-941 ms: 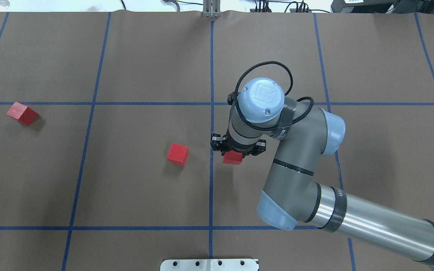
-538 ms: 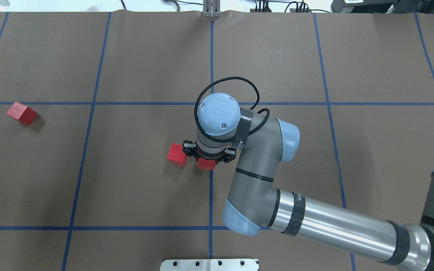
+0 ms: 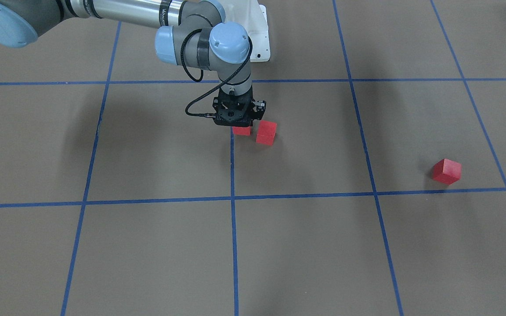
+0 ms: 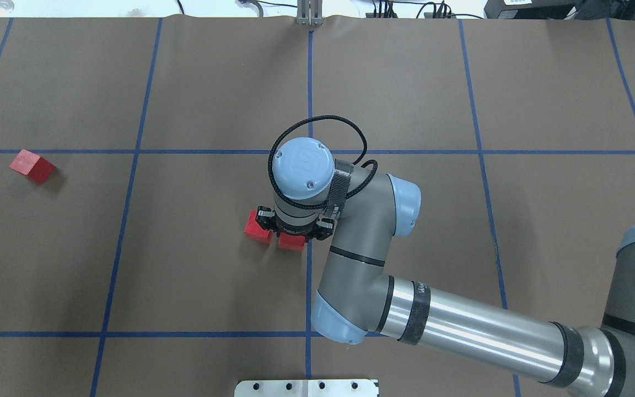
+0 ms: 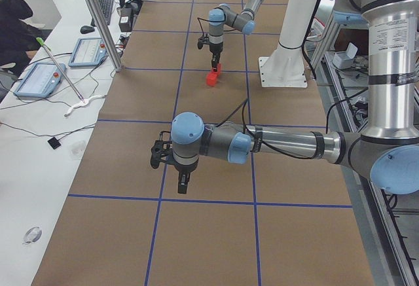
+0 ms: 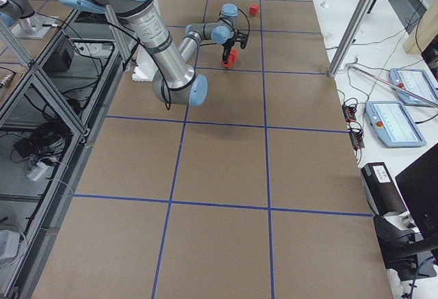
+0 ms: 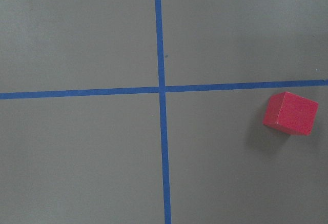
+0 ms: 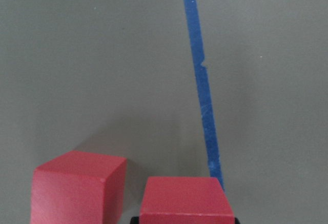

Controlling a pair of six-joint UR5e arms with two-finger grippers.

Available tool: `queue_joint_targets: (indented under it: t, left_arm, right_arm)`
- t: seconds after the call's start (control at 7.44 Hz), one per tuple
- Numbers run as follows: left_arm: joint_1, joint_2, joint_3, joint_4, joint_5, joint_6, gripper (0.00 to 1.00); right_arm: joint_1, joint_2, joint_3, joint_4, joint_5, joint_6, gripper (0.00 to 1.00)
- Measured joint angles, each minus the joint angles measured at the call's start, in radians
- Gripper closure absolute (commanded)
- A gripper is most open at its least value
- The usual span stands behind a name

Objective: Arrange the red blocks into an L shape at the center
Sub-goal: 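Lower the red cube beside the center cube and open the right gripper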

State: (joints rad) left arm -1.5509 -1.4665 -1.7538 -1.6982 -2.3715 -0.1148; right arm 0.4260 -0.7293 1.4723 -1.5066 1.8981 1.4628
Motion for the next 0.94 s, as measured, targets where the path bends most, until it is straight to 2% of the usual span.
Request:
queue_joint_targets:
  t: [0.94]
  left_arm:
    - [0.0,0.001,-0.002,-0.001,0.0,0.0,0.0]
  right_arm:
    - [0.0,-0.033,0.041,-0.044,-0.001,-0.005,1.0]
